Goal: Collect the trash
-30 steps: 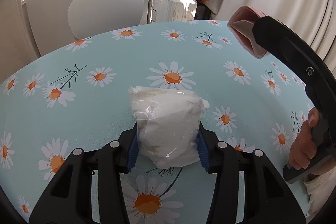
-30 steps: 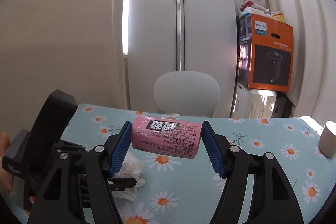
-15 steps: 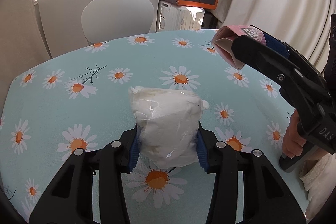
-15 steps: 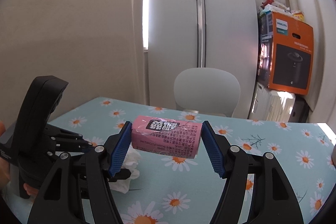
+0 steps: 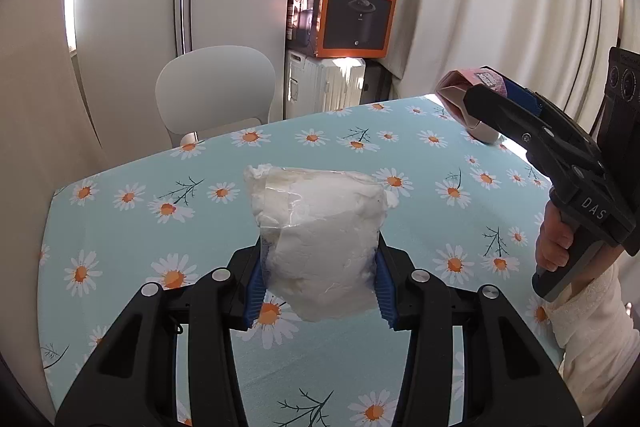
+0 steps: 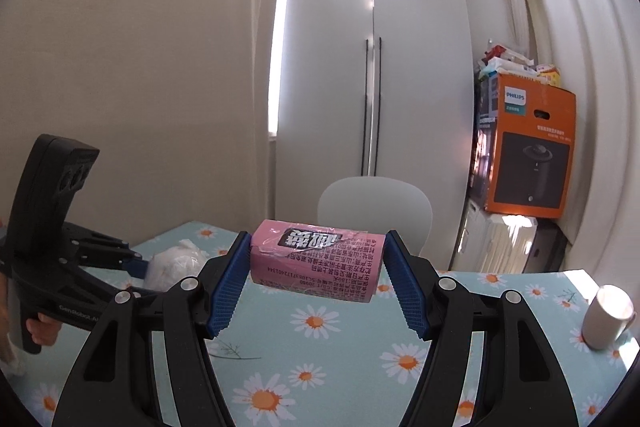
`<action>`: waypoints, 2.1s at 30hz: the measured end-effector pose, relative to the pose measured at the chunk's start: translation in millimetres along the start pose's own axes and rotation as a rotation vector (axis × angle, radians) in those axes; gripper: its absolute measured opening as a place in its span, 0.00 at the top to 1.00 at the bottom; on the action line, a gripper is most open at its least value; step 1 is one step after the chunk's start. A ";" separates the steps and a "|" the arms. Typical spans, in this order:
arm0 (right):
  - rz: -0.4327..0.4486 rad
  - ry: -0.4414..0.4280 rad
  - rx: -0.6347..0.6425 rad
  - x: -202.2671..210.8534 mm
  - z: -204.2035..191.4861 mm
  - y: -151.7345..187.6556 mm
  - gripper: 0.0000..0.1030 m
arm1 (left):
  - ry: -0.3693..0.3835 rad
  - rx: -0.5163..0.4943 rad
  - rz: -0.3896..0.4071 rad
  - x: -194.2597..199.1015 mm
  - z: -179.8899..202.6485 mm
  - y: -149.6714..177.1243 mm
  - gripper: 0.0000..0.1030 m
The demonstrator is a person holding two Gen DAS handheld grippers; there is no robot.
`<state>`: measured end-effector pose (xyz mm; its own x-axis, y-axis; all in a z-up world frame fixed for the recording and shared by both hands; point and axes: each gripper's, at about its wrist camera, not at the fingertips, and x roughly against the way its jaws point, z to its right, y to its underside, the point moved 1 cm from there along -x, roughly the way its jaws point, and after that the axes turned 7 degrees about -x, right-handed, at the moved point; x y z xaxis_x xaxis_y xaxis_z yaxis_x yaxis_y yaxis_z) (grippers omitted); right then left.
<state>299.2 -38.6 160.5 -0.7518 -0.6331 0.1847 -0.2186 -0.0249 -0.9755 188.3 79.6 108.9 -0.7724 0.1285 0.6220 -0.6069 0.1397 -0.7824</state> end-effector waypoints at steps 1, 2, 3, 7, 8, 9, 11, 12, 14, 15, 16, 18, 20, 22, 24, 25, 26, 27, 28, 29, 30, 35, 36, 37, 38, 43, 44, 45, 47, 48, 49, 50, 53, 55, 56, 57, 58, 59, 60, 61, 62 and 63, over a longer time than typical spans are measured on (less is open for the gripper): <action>0.001 0.013 0.000 11.2 3.5 -0.5 0.39 | 0.007 0.001 -0.011 1.4 4.4 -0.7 0.55; 0.002 0.025 -0.001 22.0 7.9 -0.8 0.39 | 0.028 -0.002 -0.010 3.4 9.9 -1.1 0.55; 0.005 0.040 -0.003 34.2 12.9 -0.7 0.39 | 0.048 -0.008 -0.006 4.9 16.4 -1.5 0.55; -0.019 0.106 -0.037 84.7 35.6 7.3 0.39 | 0.098 -0.037 0.007 7.7 44.9 -4.8 0.55; -0.044 0.124 -0.059 97.8 41.8 12.3 0.39 | 0.109 -0.048 0.011 7.4 53.0 -5.6 0.55; -0.064 0.136 -0.083 111.1 46.6 18.0 0.39 | 0.120 -0.065 0.014 7.0 63.4 -6.2 0.55; -0.088 0.170 -0.100 140.8 52.2 32.4 0.39 | 0.143 -0.106 0.020 7.1 84.0 -7.1 0.55; -0.095 0.190 -0.101 155.5 54.1 39.6 0.39 | 0.161 -0.129 0.022 6.7 94.6 -7.9 0.55; -0.113 0.227 -0.114 182.0 58.7 54.4 0.39 | 0.190 -0.169 0.026 7.9 116.4 -8.5 0.55; -0.118 0.245 -0.126 196.2 61.3 61.8 0.39 | 0.206 -0.190 0.028 8.3 126.6 -9.6 0.55; -0.121 0.261 -0.138 209.3 63.8 68.4 0.39 | 0.223 -0.210 0.030 9.3 137.4 -10.4 0.55; -0.123 0.295 -0.158 235.5 68.4 80.9 0.39 | 0.266 -0.245 0.038 11.5 159.9 -11.1 0.55; -0.119 0.331 -0.176 261.2 74.3 92.4 0.39 | 0.305 -0.281 0.048 12.4 183.6 -10.2 0.55; -0.117 0.378 -0.194 287.6 79.2 104.7 0.39 | 0.361 -0.306 0.046 12.4 206.4 -8.6 0.55; -0.119 0.425 -0.224 313.8 87.7 117.8 0.39 | 0.417 -0.336 0.050 14.5 229.9 -4.0 0.55; -0.122 0.449 -0.242 328.2 92.9 125.7 0.39 | 0.448 -0.356 0.052 14.7 242.2 -2.5 0.55; -0.128 0.475 -0.259 340.5 99.0 133.1 0.39 | 0.476 -0.378 0.057 15.5 253.9 -0.5 0.55; -0.133 0.502 -0.273 352.5 104.3 140.4 0.39 | 0.508 -0.400 0.058 15.5 266.6 1.1 0.55; -0.140 0.529 -0.290 364.1 108.3 148.7 0.39 | 0.540 -0.419 0.053 15.5 278.1 3.3 0.55; -0.144 0.554 -0.310 376.1 112.3 156.7 0.39 | 0.572 -0.433 0.047 15.0 288.9 5.3 0.55; -0.145 0.575 -0.330 387.2 116.8 165.3 0.39 | 0.601 -0.441 0.038 13.4 299.8 6.8 0.55; -0.178 0.681 -0.391 430.3 131.1 208.4 0.39 | 0.694 -0.535 -0.029 2.1 356.2 18.7 0.55; -0.189 0.704 -0.398 434.8 132.4 216.9 0.39 | 0.706 -0.562 -0.043 -0.3 367.9 22.9 0.55; -0.198 0.725 -0.404 440.6 133.6 225.0 0.39 | 0.714 -0.586 -0.058 -3.0 379.5 26.6 0.55; -0.206 0.735 -0.413 445.1 136.0 233.2 0.39 | 0.724 -0.608 -0.074 -6.2 389.9 30.4 0.55; -0.236 0.749 -0.474 455.0 147.0 272.4 0.39 | 0.734 -0.724 -0.157 -25.7 431.8 53.5 0.55; -0.243 0.742 -0.488 455.8 149.5 280.8 0.39 | 0.733 -0.740 -0.173 -30.1 438.7 57.2 0.55; -0.251 0.735 -0.502 454.7 152.5 288.0 0.39 | 0.734 -0.755 -0.191 -34.8 445.7 60.6 0.55; -0.274 0.726 -0.513 450.3 158.3 299.2 0.39 | 0.730 -0.781 -0.216 -42.8 456.6 65.4 0.55; -0.287 0.727 -0.513 447.8 161.1 304.0 0.39 | 0.722 -0.794 -0.222 -46.4 462.2 67.7 0.55; -0.300 0.732 -0.511 444.1 163.4 307.2 0.39 | 0.717 -0.802 -0.229 -50.9 466.7 69.1 0.55; -0.311 0.735 -0.512 441.9 166.1 311.3 0.39 | 0.715 -0.803 -0.236 -55.1 469.7 69.9 0.53; -0.332 0.730 -0.507 438.6 171.7 318.3 0.28 | 0.700 -0.786 -0.238 -60.3 471.6 69.9 0.14; -0.331 0.763 -0.479 438.6 169.5 317.8 0.16 | 0.699 -0.772 -0.193 -55.7 466.4 67.0 0.06; -0.333 0.787 -0.461 439.7 169.0 316.9 0.16 | 0.716 -0.764 -0.182 -52.5 461.9 65.6 0.06; -0.340 0.808 -0.449 439.9 168.9 316.7 0.14 | 0.725 -0.754 -0.173 -49.8 457.0 63.4 0.06; -0.344 0.830 -0.441 440.5 169.4 315.5 0.14 | 0.723 -0.744 -0.157 -46.5 451.6 61.1 0.06; -0.342 0.848 -0.435 441.0 170.1 313.8 0.14 | 0.719 -0.736 -0.135 -41.9 445.5 59.1 0.06; -0.334 0.859 -0.432 440.9 170.0 311.4 0.14 | 0.715 -0.727 -0.110 -36.4 438.5 56.3 0.06; -0.321 0.864 -0.430 441.5 169.6 307.2 0.14 | 0.711 -0.717 -0.086 -30.7 430.7 53.8 0.06; -0.304 0.863 -0.428 440.9 169.1 302.2 0.13 | 0.705 -0.706 -0.060 -24.5 422.5 51.0 0.06; -0.283 0.856 -0.424 439.7 168.1 295.7 0.12 | 0.696 -0.695 -0.031 -18.3 413.6 48.5 0.06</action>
<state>8.5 -454.4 -66.9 -0.7965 0.1294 0.5906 -0.5375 0.2959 -0.7896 95.4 -322.0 47.2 -0.3395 0.6334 0.6954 -0.2076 0.6706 -0.7121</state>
